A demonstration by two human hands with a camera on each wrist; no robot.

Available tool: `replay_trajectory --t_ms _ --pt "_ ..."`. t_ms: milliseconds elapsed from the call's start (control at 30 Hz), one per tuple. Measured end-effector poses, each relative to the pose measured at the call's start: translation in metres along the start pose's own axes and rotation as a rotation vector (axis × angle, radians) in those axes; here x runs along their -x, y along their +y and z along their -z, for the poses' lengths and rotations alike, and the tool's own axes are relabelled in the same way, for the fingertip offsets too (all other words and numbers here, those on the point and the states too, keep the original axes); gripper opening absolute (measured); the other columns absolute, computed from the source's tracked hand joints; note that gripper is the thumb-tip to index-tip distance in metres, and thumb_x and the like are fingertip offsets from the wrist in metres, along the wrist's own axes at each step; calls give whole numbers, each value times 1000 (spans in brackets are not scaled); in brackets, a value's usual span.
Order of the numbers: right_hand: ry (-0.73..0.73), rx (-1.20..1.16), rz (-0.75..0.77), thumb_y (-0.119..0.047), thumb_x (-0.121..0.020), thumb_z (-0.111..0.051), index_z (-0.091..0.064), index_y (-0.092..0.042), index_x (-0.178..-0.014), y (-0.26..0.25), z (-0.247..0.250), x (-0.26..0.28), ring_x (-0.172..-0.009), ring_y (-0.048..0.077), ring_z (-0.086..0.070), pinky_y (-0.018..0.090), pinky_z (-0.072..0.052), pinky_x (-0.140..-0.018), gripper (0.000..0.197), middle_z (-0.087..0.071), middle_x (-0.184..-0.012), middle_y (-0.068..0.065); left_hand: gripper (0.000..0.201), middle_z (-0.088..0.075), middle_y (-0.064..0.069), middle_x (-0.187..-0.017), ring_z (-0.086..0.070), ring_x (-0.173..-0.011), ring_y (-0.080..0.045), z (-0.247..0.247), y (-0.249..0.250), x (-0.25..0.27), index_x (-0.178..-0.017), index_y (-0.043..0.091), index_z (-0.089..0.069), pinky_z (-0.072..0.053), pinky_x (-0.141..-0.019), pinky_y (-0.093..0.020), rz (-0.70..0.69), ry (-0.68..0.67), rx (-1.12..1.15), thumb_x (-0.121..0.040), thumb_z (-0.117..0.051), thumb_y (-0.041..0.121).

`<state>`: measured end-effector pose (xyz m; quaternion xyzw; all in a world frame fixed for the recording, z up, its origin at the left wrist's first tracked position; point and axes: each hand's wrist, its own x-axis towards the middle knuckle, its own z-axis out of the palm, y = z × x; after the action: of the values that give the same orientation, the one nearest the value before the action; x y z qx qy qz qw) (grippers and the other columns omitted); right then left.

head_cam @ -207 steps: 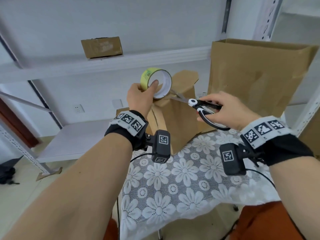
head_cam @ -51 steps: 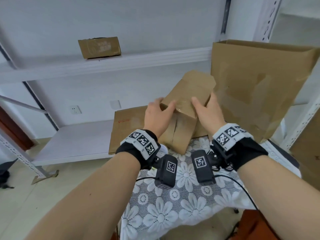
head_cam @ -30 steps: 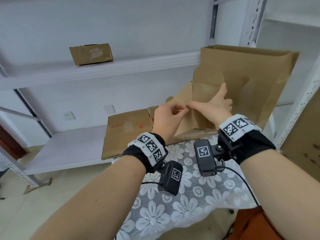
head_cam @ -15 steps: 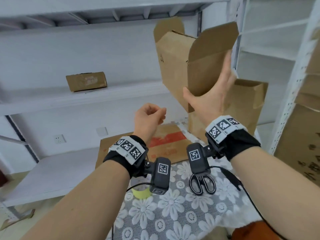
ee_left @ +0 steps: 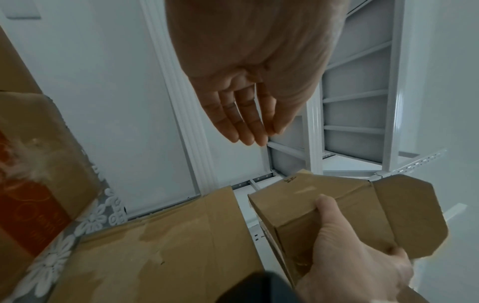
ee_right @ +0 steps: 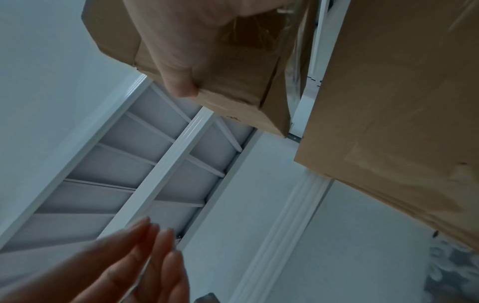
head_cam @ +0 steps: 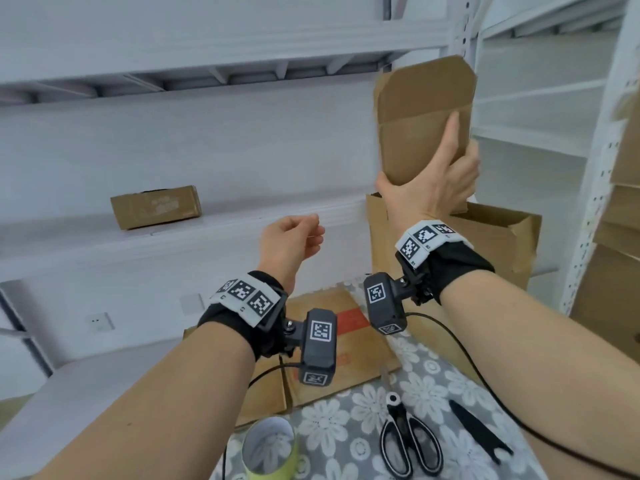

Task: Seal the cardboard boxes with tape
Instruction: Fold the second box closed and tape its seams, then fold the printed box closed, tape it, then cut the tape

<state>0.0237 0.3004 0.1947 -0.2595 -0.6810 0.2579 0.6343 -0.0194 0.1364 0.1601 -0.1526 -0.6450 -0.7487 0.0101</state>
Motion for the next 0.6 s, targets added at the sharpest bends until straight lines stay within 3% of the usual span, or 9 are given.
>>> replay_trajectory --t_ms 200,367,600 --pt "-16 127 -43 -51 -62 -77 -14 -23 -151 16 -30 -17 -134 32 -31 49 -25 -111 113 -26 -148 17 12 -71 -3 -78 -64 -71 -13 -3 -23 -15 -88 8 -66 -57 -73 -26 38 -30 -33 -94 -63 18" --pt "-33 144 -35 -57 -56 -80 -11 -18 -152 36 -35 -8 -137 29 -29 49 -24 -111 125 -25 -151 13 11 -71 -4 -80 -65 -71 -14 -11 -39 -16 -90 8 -67 -58 -78 -31 46 -89 -113 -95 -62 17" --pt "-41 83 10 -54 -56 -82 -12 -15 -151 43 -27 -6 -139 29 -25 48 -20 -114 125 -23 -153 13 9 -71 -5 -81 -64 -70 -14 -16 -52 -15 -94 7 -66 -57 -74 -28 104 -50 -79 -94 -61 14"
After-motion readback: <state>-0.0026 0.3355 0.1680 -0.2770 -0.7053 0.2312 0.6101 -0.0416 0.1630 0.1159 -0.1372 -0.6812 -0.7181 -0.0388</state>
